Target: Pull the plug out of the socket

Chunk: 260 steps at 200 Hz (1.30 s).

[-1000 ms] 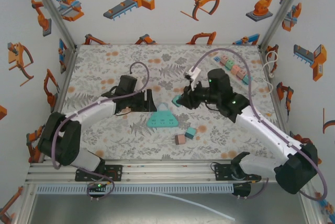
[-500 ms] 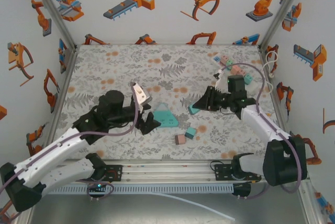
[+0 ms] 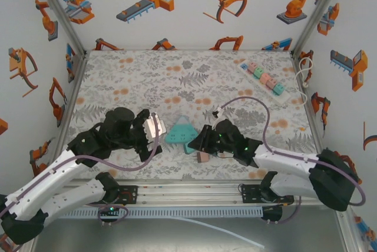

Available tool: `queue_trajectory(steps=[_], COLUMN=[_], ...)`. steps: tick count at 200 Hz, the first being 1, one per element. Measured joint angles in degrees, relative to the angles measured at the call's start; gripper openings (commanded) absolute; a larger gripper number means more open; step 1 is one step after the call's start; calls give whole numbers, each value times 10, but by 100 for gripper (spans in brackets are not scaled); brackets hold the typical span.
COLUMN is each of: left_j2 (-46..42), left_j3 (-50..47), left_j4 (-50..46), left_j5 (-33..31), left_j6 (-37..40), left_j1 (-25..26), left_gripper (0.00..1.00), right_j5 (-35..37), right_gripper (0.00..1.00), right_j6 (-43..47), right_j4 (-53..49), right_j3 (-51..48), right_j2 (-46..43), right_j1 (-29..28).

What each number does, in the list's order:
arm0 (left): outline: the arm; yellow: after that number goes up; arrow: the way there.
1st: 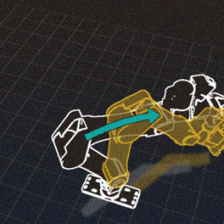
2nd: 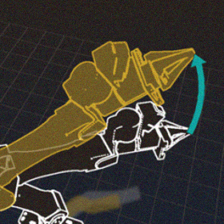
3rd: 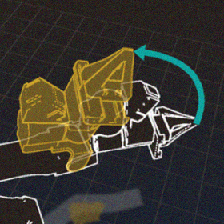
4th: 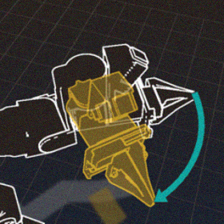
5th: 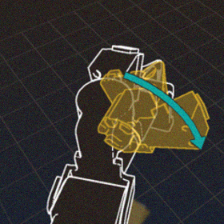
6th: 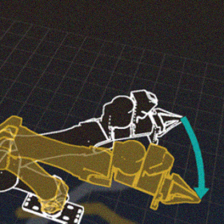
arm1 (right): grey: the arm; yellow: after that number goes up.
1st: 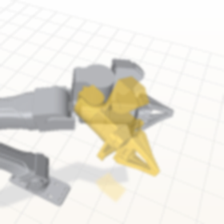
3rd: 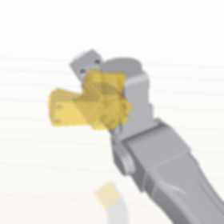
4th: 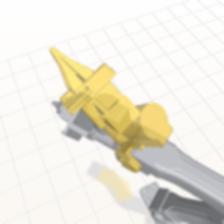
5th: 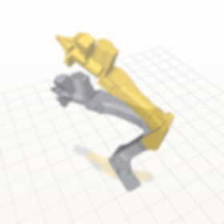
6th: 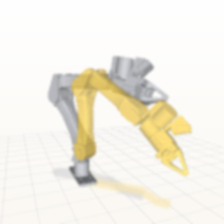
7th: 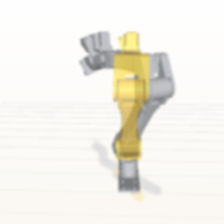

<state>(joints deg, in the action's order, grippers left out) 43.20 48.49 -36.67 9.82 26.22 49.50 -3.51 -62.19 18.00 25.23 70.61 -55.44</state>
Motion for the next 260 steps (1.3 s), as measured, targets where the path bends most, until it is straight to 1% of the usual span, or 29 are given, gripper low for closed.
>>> queue_trajectory(steps=[12, 34, 66, 89, 112, 146, 183, 241, 260], left_j2=[-9, -19, -26, -20, -12, -10, -10, -10, -14], left_j3=[-8, -13, -14, -14, -14, -14, -14, -14, -14], left_j4=[-1, -2, 1, 1, 0, 0, 0, 0, 2], left_j5=[-4, -11, -15, -23, -28, -31, -35, -40, -40], left_j6=[3, 4, 5, 5, 5, 5, 5, 5, 4], left_j1=[0, 0, 0, 0, 0, 0, 0, 0, 0], left_gripper=[97, 97, 97, 97, 97, 97, 97, 97, 97], right_j5=[18, 37, 57, 62, 62, 71, 79, 99, 113], right_gripper=[0, 5, 20, 30, 36, 41, 43, 44, 44], right_j6=[-12, -30, -53, -60, -64, -64, -61, -46, -22], right_j4=[12, 34, 54, 53, 48, 23, -24, -89, -134], right_j3=[0, 0, 1, 15, 33, 38, 38, 44, 51], right_j2=[26, 66, 99, 112, 125, 124, 107, 51, 19], right_j1=[-16, -38, -65, -73, -74, -82, -85, -92, -93])
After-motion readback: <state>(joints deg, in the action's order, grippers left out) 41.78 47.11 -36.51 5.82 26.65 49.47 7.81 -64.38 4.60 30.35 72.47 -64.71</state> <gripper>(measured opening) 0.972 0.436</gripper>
